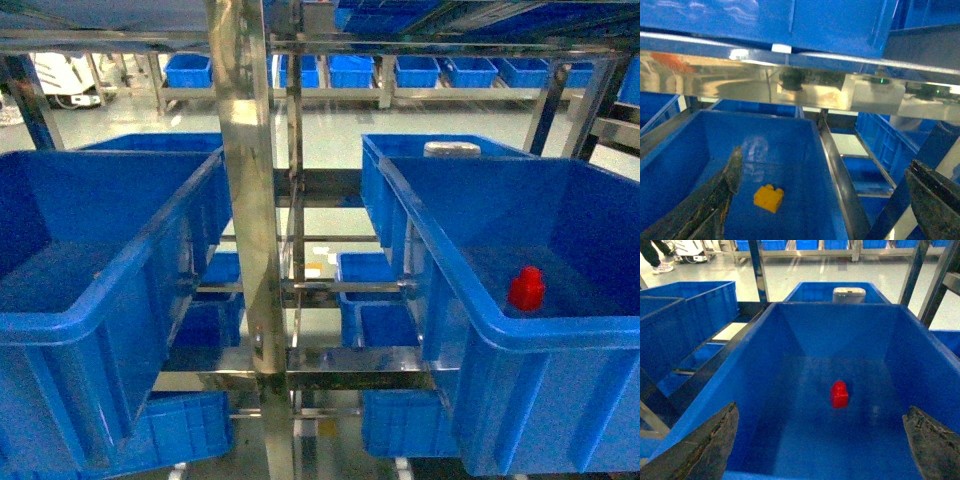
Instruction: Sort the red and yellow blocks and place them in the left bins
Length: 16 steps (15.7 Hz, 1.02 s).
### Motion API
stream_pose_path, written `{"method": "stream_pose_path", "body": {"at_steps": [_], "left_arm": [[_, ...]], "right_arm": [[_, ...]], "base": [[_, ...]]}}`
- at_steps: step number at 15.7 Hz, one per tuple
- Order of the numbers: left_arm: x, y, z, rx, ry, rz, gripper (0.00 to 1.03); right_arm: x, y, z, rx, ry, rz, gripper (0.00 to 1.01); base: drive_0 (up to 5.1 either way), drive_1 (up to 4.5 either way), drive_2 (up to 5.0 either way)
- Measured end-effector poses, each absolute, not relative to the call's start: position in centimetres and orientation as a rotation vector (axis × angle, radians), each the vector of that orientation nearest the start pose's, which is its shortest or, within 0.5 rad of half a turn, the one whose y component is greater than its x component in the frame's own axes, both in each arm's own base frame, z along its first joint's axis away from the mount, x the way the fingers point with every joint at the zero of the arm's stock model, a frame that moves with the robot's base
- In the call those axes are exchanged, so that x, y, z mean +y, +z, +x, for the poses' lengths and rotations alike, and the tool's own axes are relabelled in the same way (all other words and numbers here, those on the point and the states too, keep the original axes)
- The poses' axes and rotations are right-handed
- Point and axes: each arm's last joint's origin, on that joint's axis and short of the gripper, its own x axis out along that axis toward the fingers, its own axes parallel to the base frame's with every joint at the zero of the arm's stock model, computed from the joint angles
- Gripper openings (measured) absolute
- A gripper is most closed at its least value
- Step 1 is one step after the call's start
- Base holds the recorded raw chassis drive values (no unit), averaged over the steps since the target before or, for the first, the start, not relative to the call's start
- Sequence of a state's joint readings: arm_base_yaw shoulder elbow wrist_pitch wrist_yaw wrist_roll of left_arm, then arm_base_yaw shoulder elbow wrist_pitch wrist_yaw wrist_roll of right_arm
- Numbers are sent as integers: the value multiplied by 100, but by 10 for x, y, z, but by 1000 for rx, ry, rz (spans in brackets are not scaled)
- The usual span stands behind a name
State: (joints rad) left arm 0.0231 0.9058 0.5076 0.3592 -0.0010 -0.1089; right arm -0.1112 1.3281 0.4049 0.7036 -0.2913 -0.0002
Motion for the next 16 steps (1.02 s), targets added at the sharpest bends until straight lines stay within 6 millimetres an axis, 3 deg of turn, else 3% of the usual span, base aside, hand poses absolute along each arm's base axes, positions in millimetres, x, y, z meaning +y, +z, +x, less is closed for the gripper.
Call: {"method": "stream_pose_path", "body": {"at_steps": [16], "left_arm": [[5, 267, 203, 43, 27, -110, 98]], "right_arm": [[-19, 179, 245, 220, 179, 45, 98]], "base": [[0, 0, 0]]}}
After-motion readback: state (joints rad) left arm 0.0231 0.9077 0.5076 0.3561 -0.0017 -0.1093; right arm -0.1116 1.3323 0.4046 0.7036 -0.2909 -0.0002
